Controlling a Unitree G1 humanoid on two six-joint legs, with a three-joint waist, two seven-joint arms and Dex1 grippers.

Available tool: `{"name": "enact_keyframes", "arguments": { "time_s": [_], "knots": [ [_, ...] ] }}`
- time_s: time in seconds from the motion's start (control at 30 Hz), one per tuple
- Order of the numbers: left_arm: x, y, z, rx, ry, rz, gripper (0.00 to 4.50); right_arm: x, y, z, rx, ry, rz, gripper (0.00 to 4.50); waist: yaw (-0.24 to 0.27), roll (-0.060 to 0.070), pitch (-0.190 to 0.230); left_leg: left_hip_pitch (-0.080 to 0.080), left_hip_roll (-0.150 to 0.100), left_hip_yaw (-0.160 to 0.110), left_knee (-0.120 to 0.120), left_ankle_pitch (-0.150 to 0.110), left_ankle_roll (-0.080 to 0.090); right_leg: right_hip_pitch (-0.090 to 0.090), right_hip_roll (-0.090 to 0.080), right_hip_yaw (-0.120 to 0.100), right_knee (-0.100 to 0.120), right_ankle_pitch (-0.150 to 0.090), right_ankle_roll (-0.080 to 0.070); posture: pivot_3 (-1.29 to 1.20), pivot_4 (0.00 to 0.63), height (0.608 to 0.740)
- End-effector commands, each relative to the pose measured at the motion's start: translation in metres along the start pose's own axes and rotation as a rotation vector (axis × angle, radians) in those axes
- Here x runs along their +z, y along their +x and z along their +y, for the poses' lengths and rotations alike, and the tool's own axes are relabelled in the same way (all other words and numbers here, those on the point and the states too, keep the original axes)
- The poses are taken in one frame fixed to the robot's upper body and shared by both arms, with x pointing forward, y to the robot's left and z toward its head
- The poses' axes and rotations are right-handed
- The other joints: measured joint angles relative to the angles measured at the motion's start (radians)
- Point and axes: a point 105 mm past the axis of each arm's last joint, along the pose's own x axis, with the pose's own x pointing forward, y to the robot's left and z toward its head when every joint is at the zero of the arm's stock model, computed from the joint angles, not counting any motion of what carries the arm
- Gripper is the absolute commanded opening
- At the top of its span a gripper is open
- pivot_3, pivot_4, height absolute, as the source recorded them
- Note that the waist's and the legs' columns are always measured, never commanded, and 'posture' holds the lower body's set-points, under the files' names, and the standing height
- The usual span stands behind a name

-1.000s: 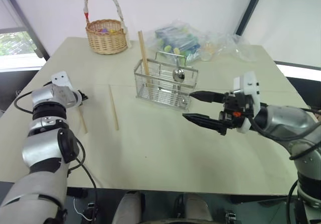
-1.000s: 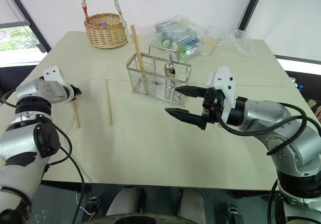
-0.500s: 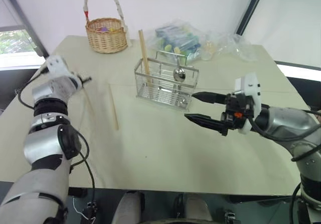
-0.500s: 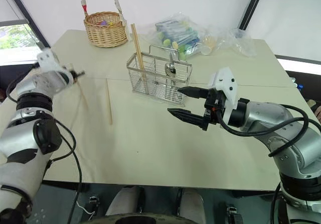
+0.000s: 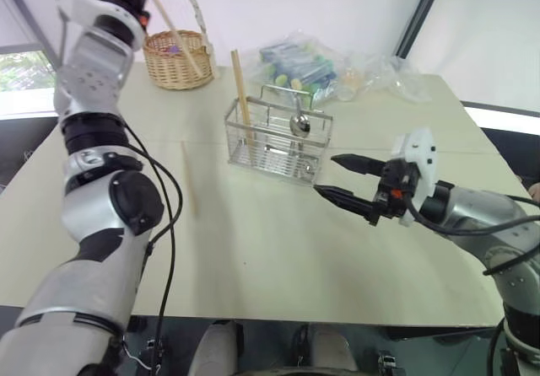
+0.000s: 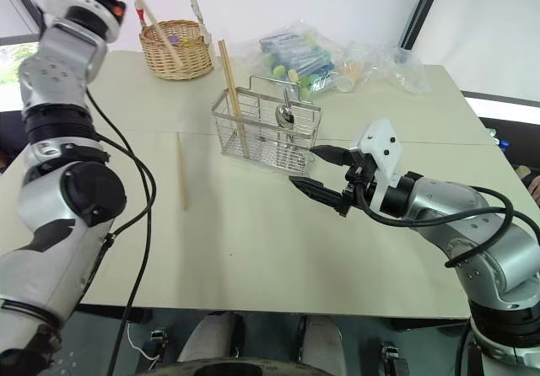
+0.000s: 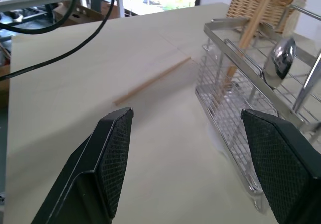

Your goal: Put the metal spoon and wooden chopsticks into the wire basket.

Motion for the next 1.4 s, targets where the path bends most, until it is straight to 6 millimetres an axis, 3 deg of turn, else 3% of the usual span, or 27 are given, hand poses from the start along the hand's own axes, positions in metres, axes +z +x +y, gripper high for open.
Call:
{"name": "enact_keyframes", "arguments": {
  "time_s": [0.03,0.2,0.43,0.73,0.9,1.03,1.07,1.17,1.27,1.4],
  "knots": [
    [-0.016,0.007,-0.036,-0.136,0.124,0.033,0.02,0.015,-0.006,-0.001,-0.047,-0.053,-0.057,3.54,0.001,0.000,0.000,0.000,0.000,0.000,0.000,0.000,0.000,0.000,0.000,0.000,0.000,0.000,0.000,0.00,0.150,0.628],
    [-0.049,0.010,-0.049,-0.174,0.179,0.063,0.02,0.016,-0.009,-0.003,-0.087,-0.038,-0.073,3.54,0.000,0.000,0.000,-0.001,0.000,0.001,0.000,0.000,0.001,0.000,0.000,0.000,0.000,0.000,0.000,0.00,0.150,0.628],
    [-0.095,0.002,-0.054,-0.252,0.410,0.087,0.02,0.016,-0.011,-0.007,-0.124,-0.028,-0.085,3.54,0.000,0.003,0.001,-0.001,0.001,0.001,0.000,-0.001,0.002,0.000,0.001,0.000,0.000,0.000,0.000,0.00,0.150,0.628],
    [-0.118,-0.010,-0.052,-0.259,0.468,0.070,0.02,0.020,-0.015,-0.016,-0.173,-0.008,-0.097,3.54,0.000,0.003,0.001,-0.001,0.001,0.001,0.001,-0.002,0.005,0.000,0.001,0.000,0.000,0.000,0.000,0.00,0.150,0.628],
    [-0.121,-0.016,-0.053,-0.262,0.429,0.079,2.05,0.021,-0.015,-0.019,-0.175,-0.002,-0.097,3.54,0.000,0.003,0.001,-0.001,0.001,0.001,0.001,-0.003,0.005,0.000,0.001,0.000,0.000,0.000,0.000,0.00,0.150,0.628],
    [-0.116,-0.021,-0.060,-0.282,0.415,0.082,4.19,0.021,-0.014,-0.023,-0.176,-0.001,-0.095,3.54,-0.001,0.003,0.001,-0.001,0.001,0.001,0.001,-0.003,0.006,0.000,0.002,0.000,0.000,0.000,0.000,0.00,0.150,0.628],
    [-0.112,-0.022,-0.061,-0.284,0.418,0.080,4.45,0.021,-0.013,-0.023,-0.176,0.000,-0.096,3.54,-0.001,0.003,0.001,-0.001,0.001,0.001,0.001,-0.003,0.006,0.000,0.002,0.000,0.000,0.000,0.000,0.00,0.150,0.628],
    [-0.093,-0.026,-0.065,-0.277,0.468,0.049,4.45,0.021,-0.010,-0.023,-0.172,-0.001,-0.100,3.54,-0.002,0.003,0.001,-0.001,0.001,0.001,0.001,-0.003,0.006,0.000,0.002,0.000,0.000,0.000,0.000,0.00,0.150,0.628],
    [-0.058,-0.025,-0.064,-0.214,0.520,-0.013,4.45,0.021,-0.007,-0.022,-0.161,-0.007,-0.105,3.54,-0.003,0.004,0.002,-0.001,0.001,0.001,0.001,-0.003,0.006,0.000,0.002,0.000,0.000,0.000,0.000,0.00,0.150,0.628],
    [0.000,-0.018,-0.029,0.055,0.500,-0.096,4.45,0.022,-0.002,-0.022,-0.144,-0.008,-0.113,3.54,-0.002,0.005,0.002,0.000,0.001,0.001,0.001,-0.003,0.006,0.000,0.003,0.000,0.000,0.000,0.000,0.00,0.150,0.628]
  ]
}}
